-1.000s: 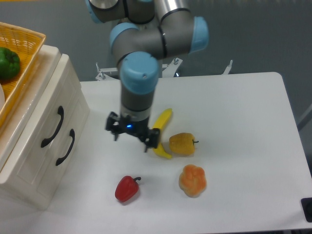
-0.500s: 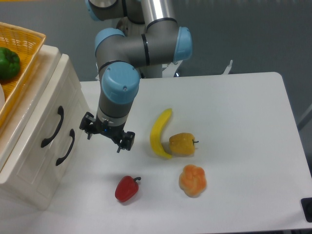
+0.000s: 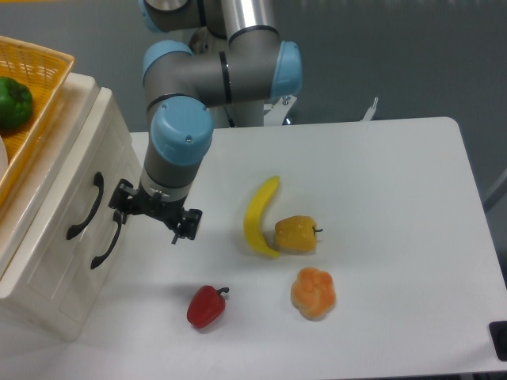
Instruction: Slide the top white drawer open
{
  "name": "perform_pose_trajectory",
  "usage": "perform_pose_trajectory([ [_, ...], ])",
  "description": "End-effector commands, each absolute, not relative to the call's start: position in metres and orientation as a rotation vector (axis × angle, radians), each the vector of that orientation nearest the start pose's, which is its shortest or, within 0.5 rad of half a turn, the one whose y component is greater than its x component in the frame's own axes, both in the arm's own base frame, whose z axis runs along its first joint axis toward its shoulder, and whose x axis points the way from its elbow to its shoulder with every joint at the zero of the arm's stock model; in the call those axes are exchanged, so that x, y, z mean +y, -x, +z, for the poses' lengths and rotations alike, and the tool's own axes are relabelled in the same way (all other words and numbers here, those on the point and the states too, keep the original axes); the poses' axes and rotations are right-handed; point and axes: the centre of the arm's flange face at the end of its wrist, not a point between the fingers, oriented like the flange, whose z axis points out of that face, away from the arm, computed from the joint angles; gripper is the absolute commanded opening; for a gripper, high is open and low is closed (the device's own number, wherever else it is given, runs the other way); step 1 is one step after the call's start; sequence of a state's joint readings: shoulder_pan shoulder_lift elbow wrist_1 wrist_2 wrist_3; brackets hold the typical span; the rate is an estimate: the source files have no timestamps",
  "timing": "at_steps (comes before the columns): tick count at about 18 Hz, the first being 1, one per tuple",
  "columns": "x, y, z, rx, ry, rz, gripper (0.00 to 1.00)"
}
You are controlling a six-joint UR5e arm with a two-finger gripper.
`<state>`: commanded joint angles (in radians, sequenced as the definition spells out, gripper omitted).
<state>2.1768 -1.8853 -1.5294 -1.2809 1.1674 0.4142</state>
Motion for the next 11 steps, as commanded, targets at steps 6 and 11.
perform_pose_trajectory([
  [6,0.597,0.193,0.376,-0.281,2.892,-0.542,1.00],
  [11,0.596,0.191,0.381,-0.301,2.880,-0.556,1.00],
])
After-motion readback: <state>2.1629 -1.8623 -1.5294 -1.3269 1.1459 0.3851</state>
